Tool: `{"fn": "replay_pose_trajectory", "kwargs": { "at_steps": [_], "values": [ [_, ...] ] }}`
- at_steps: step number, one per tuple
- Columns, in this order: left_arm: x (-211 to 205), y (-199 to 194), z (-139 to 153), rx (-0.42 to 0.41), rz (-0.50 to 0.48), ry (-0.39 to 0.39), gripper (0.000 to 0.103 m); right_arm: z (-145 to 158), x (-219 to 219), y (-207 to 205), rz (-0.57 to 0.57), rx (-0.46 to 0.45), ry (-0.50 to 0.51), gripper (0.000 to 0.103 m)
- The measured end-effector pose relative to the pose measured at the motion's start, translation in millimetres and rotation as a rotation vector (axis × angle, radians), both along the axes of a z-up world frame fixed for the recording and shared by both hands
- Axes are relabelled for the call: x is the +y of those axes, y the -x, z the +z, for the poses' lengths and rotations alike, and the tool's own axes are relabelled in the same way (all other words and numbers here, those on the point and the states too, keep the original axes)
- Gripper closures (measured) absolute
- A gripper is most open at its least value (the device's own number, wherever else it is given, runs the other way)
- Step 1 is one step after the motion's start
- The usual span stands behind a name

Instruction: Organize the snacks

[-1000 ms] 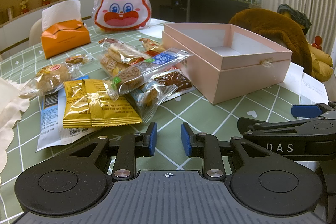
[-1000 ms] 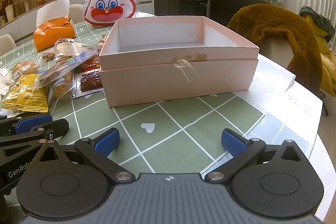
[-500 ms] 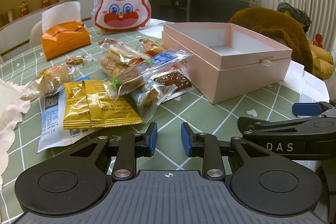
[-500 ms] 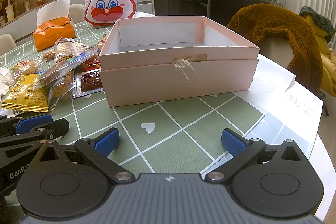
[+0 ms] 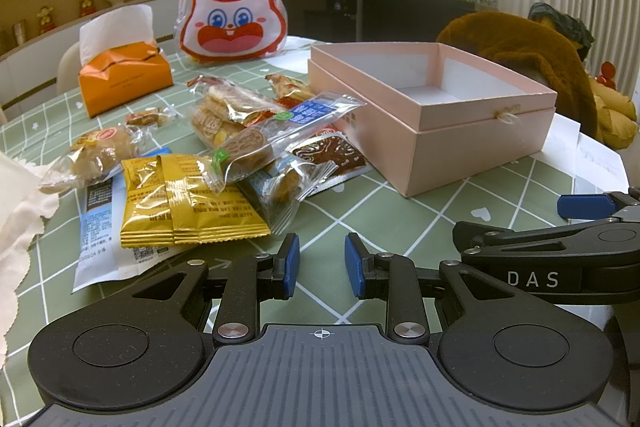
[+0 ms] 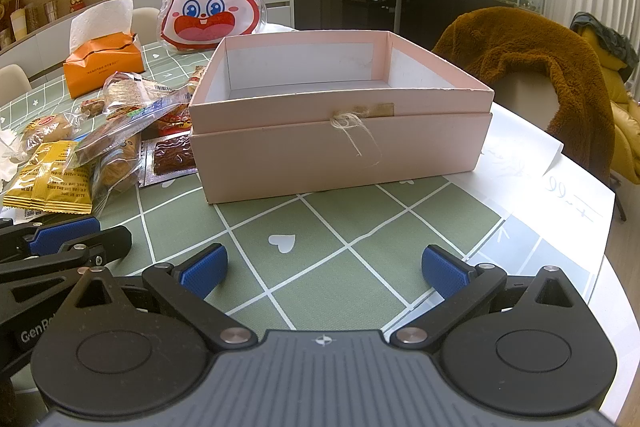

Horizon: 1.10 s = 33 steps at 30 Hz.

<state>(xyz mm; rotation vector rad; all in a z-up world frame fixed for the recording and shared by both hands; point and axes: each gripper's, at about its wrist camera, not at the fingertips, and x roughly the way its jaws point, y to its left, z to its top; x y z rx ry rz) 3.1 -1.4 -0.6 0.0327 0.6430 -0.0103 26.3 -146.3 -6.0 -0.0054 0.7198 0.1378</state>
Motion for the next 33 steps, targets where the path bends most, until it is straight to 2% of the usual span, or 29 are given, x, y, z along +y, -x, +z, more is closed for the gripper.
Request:
{"fn": "replay_pose_trajectory", "kwargs": {
  "at_steps": [11,14,16,19,21,24,26,27,30,33],
  "values": [
    [-5.0,3.7,1.0,-0.002,0.0,-0.013,0.073,1.6,-0.2,1.6,0.007,0.007,-0.003,0.0],
    [-1.4,4.3,3.3,0.016,-0.017,0.012,0.073,10.0,-1.4,-6.9,0.047,0.106,0.007,0.0],
    [6.4,-0.5,10.0,0.068,-0.036,0.064,0.074,14.6,-0.6,-13.9,0.068,0.2,0.025,0.0],
    [26.9,-14.5,30.7,0.14,-0.073,0.189,0.074,16.6,-0.4,-20.1,0.084,0.267,0.045,0.0],
    [41.9,-18.9,51.5,0.127,-0.064,0.24,0.074,19.0,-0.2,-23.9,0.092,0.301,0.052,0.0],
    [73.0,-29.5,92.9,0.033,-0.055,0.272,0.073,20.5,4.1,-32.4,0.103,0.333,0.059,0.0],
    [103.7,-53.3,118.4,-0.035,-0.036,0.243,0.072,20.8,6.5,-30.9,0.102,0.327,0.058,0.0],
    [115.5,-66.5,123.4,-0.041,-0.021,0.229,0.072,20.5,7.4,-29.6,0.095,0.32,0.055,0.0],
    [168.0,-133.3,120.6,0.069,0.056,0.195,0.073,19.7,6.4,-26.4,0.067,0.3,0.047,0.0],
    [219.6,-187.2,96.2,0.163,0.093,0.241,0.073,18.9,10.3,-21.4,0.033,0.296,0.046,0.0]
  ]
}}
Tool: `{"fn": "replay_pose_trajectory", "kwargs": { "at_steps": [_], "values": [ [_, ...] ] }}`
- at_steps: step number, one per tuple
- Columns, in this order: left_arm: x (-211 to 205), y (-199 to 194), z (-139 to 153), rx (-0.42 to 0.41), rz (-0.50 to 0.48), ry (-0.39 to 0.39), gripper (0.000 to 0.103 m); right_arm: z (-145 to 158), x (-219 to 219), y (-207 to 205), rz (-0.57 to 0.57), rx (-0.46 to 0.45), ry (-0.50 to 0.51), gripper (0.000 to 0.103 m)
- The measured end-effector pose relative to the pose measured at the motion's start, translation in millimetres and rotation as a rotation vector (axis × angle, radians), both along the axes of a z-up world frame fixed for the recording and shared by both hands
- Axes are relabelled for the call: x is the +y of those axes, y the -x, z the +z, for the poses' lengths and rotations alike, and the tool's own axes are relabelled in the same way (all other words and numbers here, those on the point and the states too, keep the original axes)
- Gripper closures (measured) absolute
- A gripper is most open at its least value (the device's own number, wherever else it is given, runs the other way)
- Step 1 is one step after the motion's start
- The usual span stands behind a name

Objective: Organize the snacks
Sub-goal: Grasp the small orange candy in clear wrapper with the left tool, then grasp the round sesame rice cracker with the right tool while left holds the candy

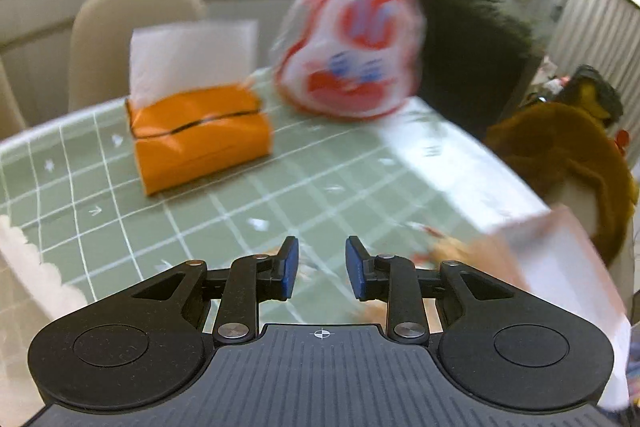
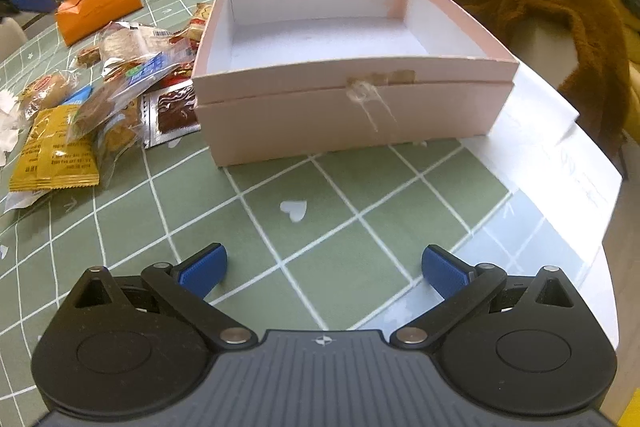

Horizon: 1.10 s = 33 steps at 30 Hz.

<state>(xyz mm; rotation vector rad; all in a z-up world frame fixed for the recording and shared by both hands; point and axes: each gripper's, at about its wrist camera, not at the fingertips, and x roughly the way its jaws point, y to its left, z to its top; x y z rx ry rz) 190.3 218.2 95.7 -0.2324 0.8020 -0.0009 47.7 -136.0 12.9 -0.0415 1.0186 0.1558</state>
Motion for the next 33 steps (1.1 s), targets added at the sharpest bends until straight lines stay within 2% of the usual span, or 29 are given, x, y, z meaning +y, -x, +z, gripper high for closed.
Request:
{"fn": "replay_pose_trajectory", "kwargs": {
  "at_steps": [1,4,7,9,11,14,17,19,21,23,26,29,33],
  "values": [
    [9.4,-12.2,-8.3,0.019,-0.02,-0.016,0.073,0.7,1.8,2.0,0.018,0.007,0.0,0.0],
    [11.8,-32.2,-31.1,0.091,-0.14,-0.133,0.073,2.7,4.1,2.7,0.062,0.035,0.003,0.0],
    [5.9,-39.2,-45.2,0.15,-0.254,-0.167,0.07,8.5,11.6,-5.6,0.079,0.123,0.001,0.0],
    [0.1,-43.6,-51.1,0.17,-0.284,-0.221,0.07,19.2,20.6,-9.2,0.088,0.13,-0.009,0.0],
    [-4.0,-46.6,-52.6,0.173,-0.277,-0.257,0.07,36.2,28.7,-12.0,0.09,0.097,-0.028,0.0],
    [-3.9,-53.0,-64.7,0.218,-0.262,-0.233,0.068,63.6,39.4,-22.7,0.11,0.066,-0.116,0.0],
    [-3.5,-53.6,-67.4,0.184,-0.243,-0.228,0.067,90.6,59.7,-38.5,0.157,0.009,-0.11,0.0],
    [-0.9,-50.0,-65.4,0.197,-0.21,-0.2,0.077,100.9,72.9,-52.6,0.188,-0.027,-0.074,0.0],
    [3.7,-42.4,-59.6,0.215,-0.16,-0.124,0.079,111.0,84.1,-69.1,0.211,-0.04,-0.055,0.001],
    [8.7,-28.8,-46.6,0.18,-0.112,-0.056,0.079,116.3,98.5,-88.8,0.234,-0.041,-0.068,0.001],
    [8.7,3.7,-14.6,0.115,-0.034,-0.005,0.079,115.9,120.6,-128.8,0.257,0.024,-0.15,0.008],
    [3.3,44.0,14.3,0.057,0.028,0.049,0.079,101.4,143.4,-161.7,0.268,0.101,-0.211,0.01],
    [-11.2,92.9,23.6,0.027,0.049,0.101,0.079,75.6,175.2,-191.7,0.288,0.164,-0.16,0.012]
  ]
}}
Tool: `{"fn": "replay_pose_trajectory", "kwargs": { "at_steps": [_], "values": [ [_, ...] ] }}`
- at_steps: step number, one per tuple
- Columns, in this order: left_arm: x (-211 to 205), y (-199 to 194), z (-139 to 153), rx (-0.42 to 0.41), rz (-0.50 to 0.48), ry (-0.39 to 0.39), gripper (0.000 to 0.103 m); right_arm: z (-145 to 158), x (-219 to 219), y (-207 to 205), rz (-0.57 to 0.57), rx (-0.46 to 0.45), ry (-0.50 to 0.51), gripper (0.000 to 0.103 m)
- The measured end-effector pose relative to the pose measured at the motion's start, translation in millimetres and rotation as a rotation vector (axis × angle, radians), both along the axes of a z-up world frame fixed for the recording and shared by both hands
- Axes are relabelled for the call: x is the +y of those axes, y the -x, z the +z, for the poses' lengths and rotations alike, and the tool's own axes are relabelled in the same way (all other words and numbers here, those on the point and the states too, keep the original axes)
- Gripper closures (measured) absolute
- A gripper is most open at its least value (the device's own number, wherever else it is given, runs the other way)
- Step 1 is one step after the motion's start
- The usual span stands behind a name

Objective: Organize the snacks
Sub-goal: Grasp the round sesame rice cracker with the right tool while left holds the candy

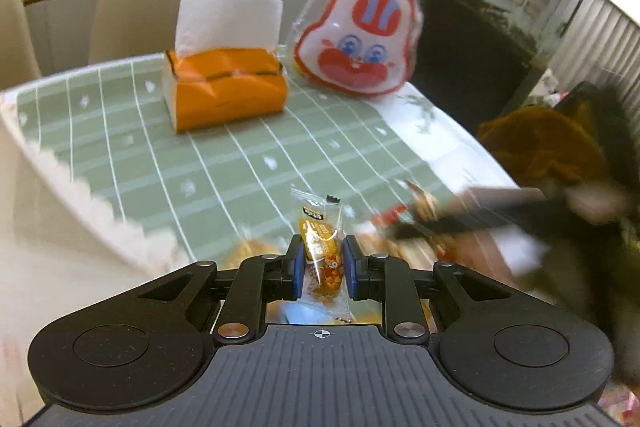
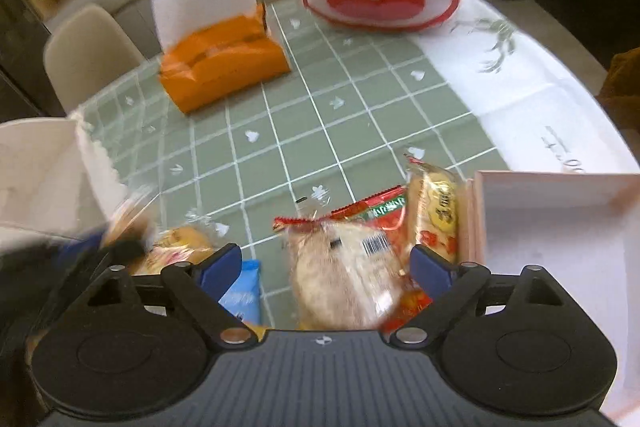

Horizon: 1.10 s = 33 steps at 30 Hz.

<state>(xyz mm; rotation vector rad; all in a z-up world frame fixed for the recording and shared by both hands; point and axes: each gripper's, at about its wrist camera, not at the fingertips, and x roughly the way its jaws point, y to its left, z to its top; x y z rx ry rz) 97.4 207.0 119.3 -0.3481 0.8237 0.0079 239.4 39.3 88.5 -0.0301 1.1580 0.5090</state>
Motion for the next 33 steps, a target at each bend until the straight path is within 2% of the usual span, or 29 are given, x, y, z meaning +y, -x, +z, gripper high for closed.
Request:
{"fn": "replay_pose_trajectory", "kwargs": {
  "at_steps": [3,7,8,10,12,13,14,16,19,22,26,28,30,33],
  "values": [
    [-12.7,30.1,-15.6,0.027,-0.001,0.086,0.079,-23.6,21.1,-13.3,-0.002,0.04,0.063,0.013],
    [-28.9,48.3,-39.0,0.077,-0.05,0.128,0.079,-48.9,34.4,-14.8,-0.03,0.079,0.139,0.013],
    [-31.5,50.0,-43.3,0.085,-0.059,0.135,0.079,-50.7,34.2,-12.7,-0.04,0.1,0.136,0.018],
    [-34.8,53.2,-50.7,0.099,-0.078,0.152,0.079,-47.9,29.7,-3.0,-0.07,0.129,0.119,0.039],
    [-38.1,56.1,-54.2,0.105,-0.086,0.154,0.079,-35.2,23.1,12.8,-0.053,0.128,0.089,0.062],
    [-40.3,59.9,-55.3,0.111,-0.085,0.148,0.079,-28.0,20.3,20.5,-0.04,0.127,0.077,0.07],
    [-40.9,62.7,-56.4,0.117,-0.082,0.147,0.079,-21.6,17.7,28.0,-0.027,0.13,0.065,0.077],
    [-44.2,68.8,-57.6,0.129,-0.079,0.145,0.079,-8.5,8.3,44.7,-0.007,0.138,0.015,0.084],
    [-52.1,80.7,-55.9,0.14,-0.069,0.135,0.079,6.7,-6.8,70.6,0.03,0.137,-0.041,0.085],
    [-64.4,91.7,-57.8,0.16,-0.093,0.131,0.079,11.1,-32.6,97.3,0.021,0.167,-0.098,0.085],
    [-86.3,105.4,-61.8,0.179,-0.108,0.119,0.079,4.0,-81.4,136.1,0.031,0.253,-0.17,0.083],
    [-98.5,110.0,-63.2,0.18,-0.123,0.105,0.079,-2.0,-106.3,155.5,0.037,0.256,-0.167,0.068],
    [-108.5,111.4,-65.9,0.185,-0.135,0.095,0.079,-7.3,-130.3,170.9,0.001,0.195,-0.115,0.04],
    [-121.4,114.5,-67.4,0.193,-0.144,0.092,0.079,-8.6,-158.0,191.4,-0.048,0.093,-0.037,0.038]
  ]
}}
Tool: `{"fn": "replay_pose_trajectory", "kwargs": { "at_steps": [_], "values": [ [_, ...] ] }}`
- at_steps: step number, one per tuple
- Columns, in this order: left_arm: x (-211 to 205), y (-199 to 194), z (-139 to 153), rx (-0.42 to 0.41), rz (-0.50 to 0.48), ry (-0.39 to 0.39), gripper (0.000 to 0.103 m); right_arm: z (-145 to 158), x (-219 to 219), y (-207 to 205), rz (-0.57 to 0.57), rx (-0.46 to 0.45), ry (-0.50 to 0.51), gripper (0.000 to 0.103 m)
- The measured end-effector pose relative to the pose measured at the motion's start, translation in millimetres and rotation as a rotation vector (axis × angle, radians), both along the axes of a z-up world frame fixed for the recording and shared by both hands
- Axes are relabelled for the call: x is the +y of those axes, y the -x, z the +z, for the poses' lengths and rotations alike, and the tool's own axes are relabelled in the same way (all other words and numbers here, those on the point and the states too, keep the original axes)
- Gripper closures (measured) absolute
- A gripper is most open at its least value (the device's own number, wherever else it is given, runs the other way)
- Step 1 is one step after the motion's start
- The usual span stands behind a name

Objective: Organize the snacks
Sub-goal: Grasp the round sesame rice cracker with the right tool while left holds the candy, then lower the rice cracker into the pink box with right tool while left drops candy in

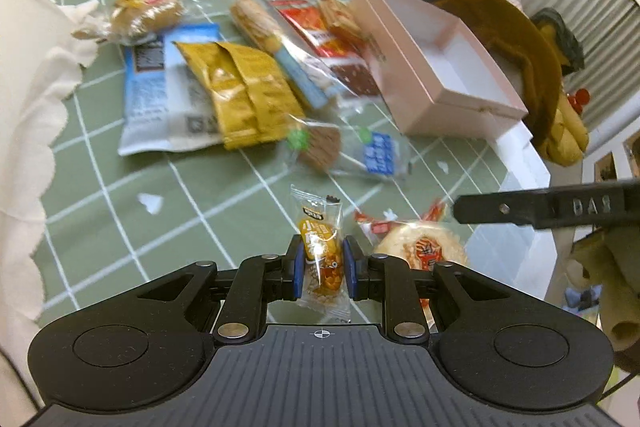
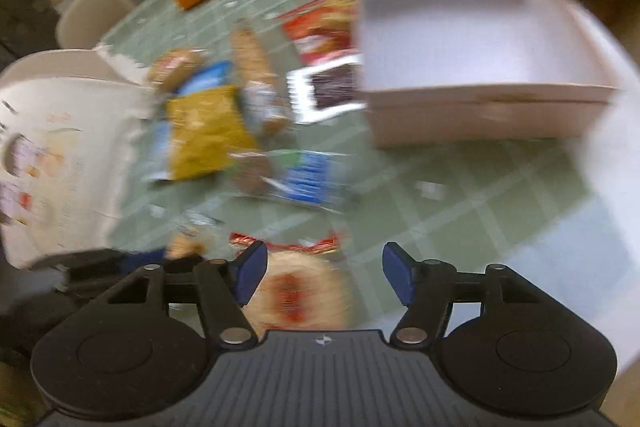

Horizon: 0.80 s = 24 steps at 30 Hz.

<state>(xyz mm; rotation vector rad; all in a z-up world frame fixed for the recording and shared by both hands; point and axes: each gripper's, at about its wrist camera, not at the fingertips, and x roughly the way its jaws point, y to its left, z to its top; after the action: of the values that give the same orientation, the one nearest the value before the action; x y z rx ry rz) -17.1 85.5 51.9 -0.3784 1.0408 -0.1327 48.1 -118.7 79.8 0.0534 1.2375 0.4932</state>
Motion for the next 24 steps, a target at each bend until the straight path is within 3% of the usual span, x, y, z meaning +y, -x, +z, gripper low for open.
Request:
{"fn": "replay_pose_trajectory", "kwargs": {
  "at_steps": [2,5,7,10,13,17,18,21,24],
  "values": [
    [-5.5,-0.1,-1.6,0.0,0.0,-0.009,0.079,1.9,-11.3,13.4,-0.017,-0.028,-0.001,0.035],
    [-9.8,1.8,0.3,0.002,0.016,-0.053,0.079,-4.9,-15.0,25.8,-0.053,0.008,-0.071,0.022],
    [-8.5,4.5,3.6,0.0,0.033,-0.092,0.079,-12.9,-3.9,35.6,-0.086,0.032,-0.074,0.022],
    [-1.9,7.3,8.5,-0.002,0.073,-0.129,0.079,-27.8,17.7,45.4,-0.132,0.039,-0.045,0.022],
    [3.4,10.0,11.6,0.004,0.097,-0.152,0.079,-40.3,42.7,53.8,-0.126,-0.01,0.034,0.018],
    [4.3,13.5,12.6,0.012,0.104,-0.158,0.079,-43.8,63.0,60.1,-0.045,-0.087,0.126,0.017],
    [2.8,13.9,12.8,0.014,0.102,-0.155,0.079,-44.1,62.9,62.8,-0.021,-0.102,0.136,0.021],
    [-9.5,13.6,13.2,0.013,0.067,-0.135,0.079,-40.5,49.3,71.1,0.035,-0.131,0.151,0.026],
    [-28.4,12.1,13.3,0.015,0.013,-0.104,0.079,-31.4,20.2,75.8,0.015,-0.153,0.15,0.026]
  ]
}}
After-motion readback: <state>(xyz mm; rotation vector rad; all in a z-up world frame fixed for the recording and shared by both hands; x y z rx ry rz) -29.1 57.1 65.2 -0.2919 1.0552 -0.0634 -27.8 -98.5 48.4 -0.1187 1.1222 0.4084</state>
